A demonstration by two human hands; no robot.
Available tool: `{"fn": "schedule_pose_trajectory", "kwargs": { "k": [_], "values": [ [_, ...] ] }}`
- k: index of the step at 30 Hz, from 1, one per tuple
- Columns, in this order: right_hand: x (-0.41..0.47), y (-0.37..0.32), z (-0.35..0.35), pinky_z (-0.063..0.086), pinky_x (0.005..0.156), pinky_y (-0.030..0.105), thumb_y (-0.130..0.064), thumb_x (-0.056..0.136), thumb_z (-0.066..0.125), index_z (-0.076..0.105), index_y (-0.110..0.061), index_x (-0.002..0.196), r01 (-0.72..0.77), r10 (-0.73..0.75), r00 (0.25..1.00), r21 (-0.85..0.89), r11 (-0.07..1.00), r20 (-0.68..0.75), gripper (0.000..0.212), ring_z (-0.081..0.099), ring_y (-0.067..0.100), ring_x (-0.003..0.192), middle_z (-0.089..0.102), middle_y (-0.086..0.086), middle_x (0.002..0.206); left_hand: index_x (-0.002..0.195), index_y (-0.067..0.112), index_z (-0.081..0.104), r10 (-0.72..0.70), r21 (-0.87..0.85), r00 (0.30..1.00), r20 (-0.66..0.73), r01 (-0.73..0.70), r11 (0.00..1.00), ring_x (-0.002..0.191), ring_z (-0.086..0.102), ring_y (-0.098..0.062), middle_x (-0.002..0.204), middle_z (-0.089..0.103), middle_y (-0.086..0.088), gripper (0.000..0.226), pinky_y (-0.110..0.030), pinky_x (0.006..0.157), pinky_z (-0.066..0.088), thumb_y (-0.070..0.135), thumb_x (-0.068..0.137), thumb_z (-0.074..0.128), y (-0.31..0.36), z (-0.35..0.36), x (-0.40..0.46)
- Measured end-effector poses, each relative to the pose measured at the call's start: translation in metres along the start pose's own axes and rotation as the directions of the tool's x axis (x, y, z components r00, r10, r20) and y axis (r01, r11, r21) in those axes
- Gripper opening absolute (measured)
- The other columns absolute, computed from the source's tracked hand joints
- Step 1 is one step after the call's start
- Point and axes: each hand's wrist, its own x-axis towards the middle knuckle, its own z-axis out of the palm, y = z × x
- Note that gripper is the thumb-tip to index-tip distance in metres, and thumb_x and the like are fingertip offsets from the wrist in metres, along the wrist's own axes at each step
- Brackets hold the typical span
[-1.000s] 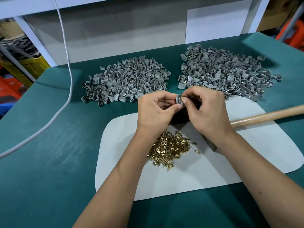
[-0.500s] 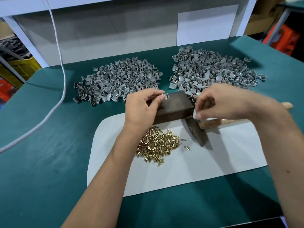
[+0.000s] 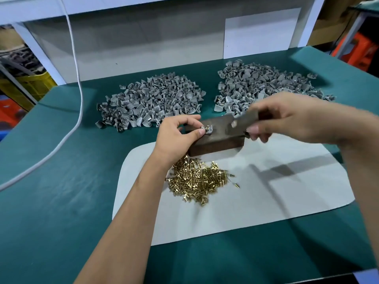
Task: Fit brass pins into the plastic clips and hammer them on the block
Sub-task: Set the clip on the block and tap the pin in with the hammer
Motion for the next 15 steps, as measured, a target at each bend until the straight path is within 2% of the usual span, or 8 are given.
{"fn": "schedule_pose_trajectory", "kwargs": {
  "k": [3, 6, 9, 12, 13, 15],
  "values": [
    [0.016, -0.010, 0.016, 0.045, 0.054, 0.025, -0.025, 0.104, 0.054, 0.063, -0.017, 0.078, 0.007, -0.041, 0.965, -0.131, 0.991, -0.259, 0.028, 0.056, 0.006, 0.055, 0.067, -0.002, 0.068, 0.088, 0.003, 0.077, 0.007, -0.001, 1.000, 0.019, -0.007, 1.000, 0.113, 0.068, -0.011, 0.120, 0.073, -0.006, 0.006, -0.038, 0.104, 0.053, -0.001, 0.085, 0.078, 0.001, 0.001, -0.001],
    [0.030, -0.015, 0.038, 0.041, 0.058, 0.031, -0.026, 0.105, 0.053, 0.053, -0.022, 0.071, -0.072, -0.013, 0.955, -0.272, 0.960, -0.297, 0.034, 0.055, 0.008, 0.059, 0.060, -0.006, 0.068, 0.086, 0.007, 0.077, 0.010, 0.001, 1.000, 0.019, -0.010, 1.000, 0.112, 0.069, -0.014, 0.121, 0.072, -0.007, 0.009, -0.039, 0.103, 0.054, -0.002, 0.085, 0.078, 0.003, 0.001, -0.001],
    [0.037, -0.018, 0.040, 0.050, 0.069, 0.041, -0.031, 0.105, 0.049, 0.052, -0.023, 0.079, -0.068, -0.061, 0.928, -0.327, 0.943, -0.368, 0.028, 0.059, 0.024, 0.071, 0.061, -0.002, 0.076, 0.084, 0.009, 0.077, 0.009, 0.008, 1.000, 0.016, -0.009, 1.000, 0.111, 0.069, -0.012, 0.119, 0.073, -0.006, 0.010, -0.040, 0.103, 0.054, -0.001, 0.085, 0.078, 0.003, 0.001, 0.000],
    [0.038, -0.024, 0.043, 0.048, 0.064, 0.041, -0.036, 0.104, 0.045, 0.059, -0.019, 0.095, -0.004, -0.167, 0.817, -0.294, 0.956, -0.552, 0.023, 0.057, 0.028, 0.068, 0.061, 0.000, 0.077, 0.085, 0.010, 0.079, 0.009, 0.020, 1.000, 0.019, -0.010, 1.000, 0.113, 0.068, -0.011, 0.120, 0.073, -0.006, 0.008, -0.041, 0.105, 0.053, 0.002, 0.084, 0.080, 0.000, 0.000, 0.002],
    [0.039, -0.026, 0.046, 0.048, 0.065, 0.040, -0.036, 0.105, 0.045, 0.060, -0.018, 0.100, -0.039, -0.155, 0.825, -0.328, 0.944, -0.543, 0.024, 0.057, 0.030, 0.069, 0.061, 0.003, 0.079, 0.085, 0.010, 0.079, 0.008, 0.021, 1.000, 0.017, -0.008, 1.000, 0.112, 0.068, -0.011, 0.120, 0.073, -0.006, 0.008, -0.041, 0.104, 0.053, 0.002, 0.084, 0.080, -0.001, 0.000, 0.003],
    [0.042, -0.029, 0.054, 0.050, 0.070, 0.042, -0.035, 0.106, 0.045, 0.057, -0.020, 0.098, -0.162, -0.032, 0.913, -0.433, 0.887, -0.407, 0.021, 0.059, 0.037, 0.080, 0.065, 0.011, 0.089, 0.083, 0.011, 0.079, -0.006, 0.007, 1.000, 0.009, 0.006, 1.000, 0.112, 0.069, -0.014, 0.120, 0.072, -0.007, 0.009, -0.042, 0.103, 0.054, 0.002, 0.083, 0.081, -0.001, 0.000, 0.003]
  ]
}}
